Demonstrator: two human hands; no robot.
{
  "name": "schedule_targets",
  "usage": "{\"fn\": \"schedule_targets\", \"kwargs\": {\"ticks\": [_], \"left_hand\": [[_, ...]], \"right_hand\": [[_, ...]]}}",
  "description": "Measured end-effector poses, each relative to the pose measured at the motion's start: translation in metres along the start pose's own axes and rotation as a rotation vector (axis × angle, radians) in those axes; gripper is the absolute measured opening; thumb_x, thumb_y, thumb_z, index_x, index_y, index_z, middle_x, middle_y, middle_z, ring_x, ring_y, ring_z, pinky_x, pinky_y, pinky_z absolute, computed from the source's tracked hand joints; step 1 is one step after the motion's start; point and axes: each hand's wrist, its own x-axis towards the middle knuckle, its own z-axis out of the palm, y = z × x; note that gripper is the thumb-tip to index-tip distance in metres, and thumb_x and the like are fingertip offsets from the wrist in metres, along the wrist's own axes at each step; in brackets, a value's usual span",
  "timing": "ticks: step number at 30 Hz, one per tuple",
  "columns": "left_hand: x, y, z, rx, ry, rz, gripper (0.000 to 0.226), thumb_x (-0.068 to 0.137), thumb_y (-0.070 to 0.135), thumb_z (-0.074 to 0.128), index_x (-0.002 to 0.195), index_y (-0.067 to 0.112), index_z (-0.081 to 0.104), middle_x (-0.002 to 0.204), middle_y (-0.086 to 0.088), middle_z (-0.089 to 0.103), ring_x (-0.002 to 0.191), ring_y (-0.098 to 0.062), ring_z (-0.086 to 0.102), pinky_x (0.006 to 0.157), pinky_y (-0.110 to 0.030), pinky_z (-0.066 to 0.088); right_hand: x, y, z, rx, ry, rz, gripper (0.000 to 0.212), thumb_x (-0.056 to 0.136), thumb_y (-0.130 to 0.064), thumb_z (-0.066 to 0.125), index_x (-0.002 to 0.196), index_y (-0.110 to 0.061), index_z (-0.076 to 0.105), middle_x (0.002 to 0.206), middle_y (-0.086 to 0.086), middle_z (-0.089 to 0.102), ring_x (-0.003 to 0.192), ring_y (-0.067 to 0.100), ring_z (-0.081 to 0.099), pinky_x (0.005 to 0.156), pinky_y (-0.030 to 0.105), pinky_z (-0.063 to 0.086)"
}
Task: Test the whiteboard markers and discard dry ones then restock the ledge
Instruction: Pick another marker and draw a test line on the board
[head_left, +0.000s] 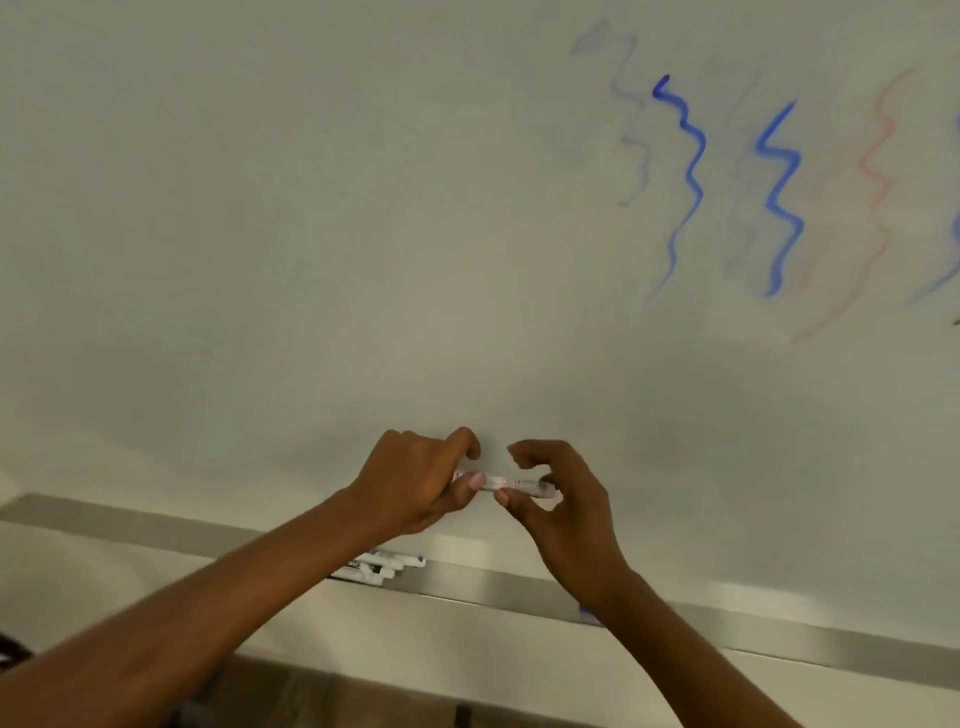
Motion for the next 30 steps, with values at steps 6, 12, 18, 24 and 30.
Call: {"fn": "schedule_targets", "kwargs": {"ticks": [6,12,18,24,30], "left_hand": [[-0.047,-0.026,0.05,-0.034,-0.093,-0.146,0.046,0.099,0.057,0.014,0.091,0.025,0.045,0.047,0.006,0.053,0.037,-0.014,0.048,0.04,-0.022,0.033],[-0.094,-0.046,0.086,0.061,-0.254,-0.364,0.071,0.095,0.065,0.013,0.111,0.013,0.058,0.055,0.004,0.06,0.047,-0.016,0.057,0.05,-0.027,0.046],[-0.169,-0.056,0.112,0.283,-0.559,-0.476,0.079,0.091,0.069,0.022,0.13,0.007,0.052,0.132,-0.015,0.056,0.119,-0.036,0.054,0.099,-0.056,0.041],[-0.22,-0.056,0.128,0.333,-0.835,-0.668,0.086,0.087,0.076,0.023,0.128,0.009,0.059,0.132,-0.017,0.056,0.119,-0.04,0.054,0.092,-0.065,0.039],[-0.235,-0.054,0.134,0.322,-0.889,-0.666,0.085,0.088,0.075,0.023,0.129,0.008,0.057,0.136,-0.018,0.052,0.124,-0.039,0.05,0.098,-0.066,0.034]], "right_hand": [[-0.017,0.063,0.059,-0.294,-0.188,-0.099,0.03,0.084,-0.042,0.059,0.102,-0.021,0.071,0.09,-0.004,0.069,0.081,0.006,0.056,0.068,0.022,0.05],[-0.036,0.121,0.107,-0.46,-0.249,-0.186,0.02,0.083,-0.031,0.062,0.087,-0.016,0.075,0.08,0.0,0.07,0.07,0.016,0.062,0.061,0.025,0.048],[-0.063,0.182,0.144,-0.628,-0.397,-0.041,0.021,0.066,-0.018,0.085,0.085,-0.02,0.075,0.078,-0.002,0.07,0.069,0.019,0.062,0.064,0.027,0.042],[-0.088,0.212,0.172,-0.717,-0.5,0.098,0.023,0.06,-0.017,0.086,0.079,-0.024,0.074,0.076,-0.004,0.068,0.074,0.02,0.062,0.068,0.032,0.046],[-0.096,0.216,0.177,-0.729,-0.488,0.1,0.025,0.063,-0.014,0.085,0.085,-0.02,0.075,0.079,-0.001,0.071,0.079,0.024,0.063,0.07,0.036,0.048]]}}
